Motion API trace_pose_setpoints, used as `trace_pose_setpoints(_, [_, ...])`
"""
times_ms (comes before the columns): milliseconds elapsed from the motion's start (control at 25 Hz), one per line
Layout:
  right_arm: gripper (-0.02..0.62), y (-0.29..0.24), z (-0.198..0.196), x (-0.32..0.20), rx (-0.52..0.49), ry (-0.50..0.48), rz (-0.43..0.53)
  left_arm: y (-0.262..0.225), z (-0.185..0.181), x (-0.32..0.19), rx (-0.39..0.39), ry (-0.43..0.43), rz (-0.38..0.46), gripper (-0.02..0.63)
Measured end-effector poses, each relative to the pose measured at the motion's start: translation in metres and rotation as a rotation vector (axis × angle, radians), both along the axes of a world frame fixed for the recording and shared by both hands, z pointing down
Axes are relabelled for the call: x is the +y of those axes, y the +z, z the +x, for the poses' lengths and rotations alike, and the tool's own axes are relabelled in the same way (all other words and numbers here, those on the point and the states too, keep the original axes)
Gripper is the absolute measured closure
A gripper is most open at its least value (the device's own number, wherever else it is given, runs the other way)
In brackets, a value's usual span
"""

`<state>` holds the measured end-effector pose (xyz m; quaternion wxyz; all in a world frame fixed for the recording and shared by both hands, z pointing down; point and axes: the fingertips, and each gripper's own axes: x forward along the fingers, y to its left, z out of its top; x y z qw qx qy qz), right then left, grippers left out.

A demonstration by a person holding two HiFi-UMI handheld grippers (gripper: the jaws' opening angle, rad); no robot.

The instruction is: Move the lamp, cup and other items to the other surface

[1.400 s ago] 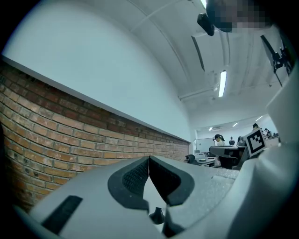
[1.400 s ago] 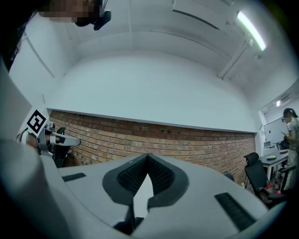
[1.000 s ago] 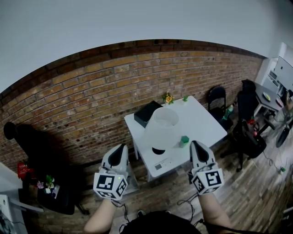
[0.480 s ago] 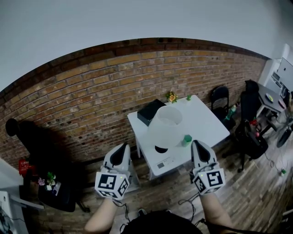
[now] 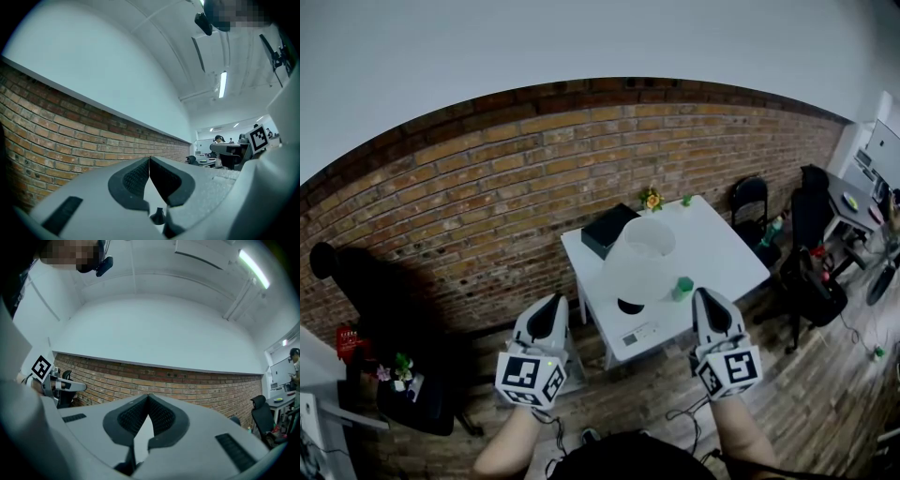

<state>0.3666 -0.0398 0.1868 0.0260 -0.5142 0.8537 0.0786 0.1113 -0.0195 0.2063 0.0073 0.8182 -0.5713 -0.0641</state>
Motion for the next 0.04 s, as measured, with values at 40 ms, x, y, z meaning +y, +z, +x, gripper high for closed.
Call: trace_pose_setpoints(40, [0.592,-0.0009,-0.0004,0.0003,0.002,0.001,0.003,0.0,0.0001,-0.0003,0.001,0.002,0.001,0.6])
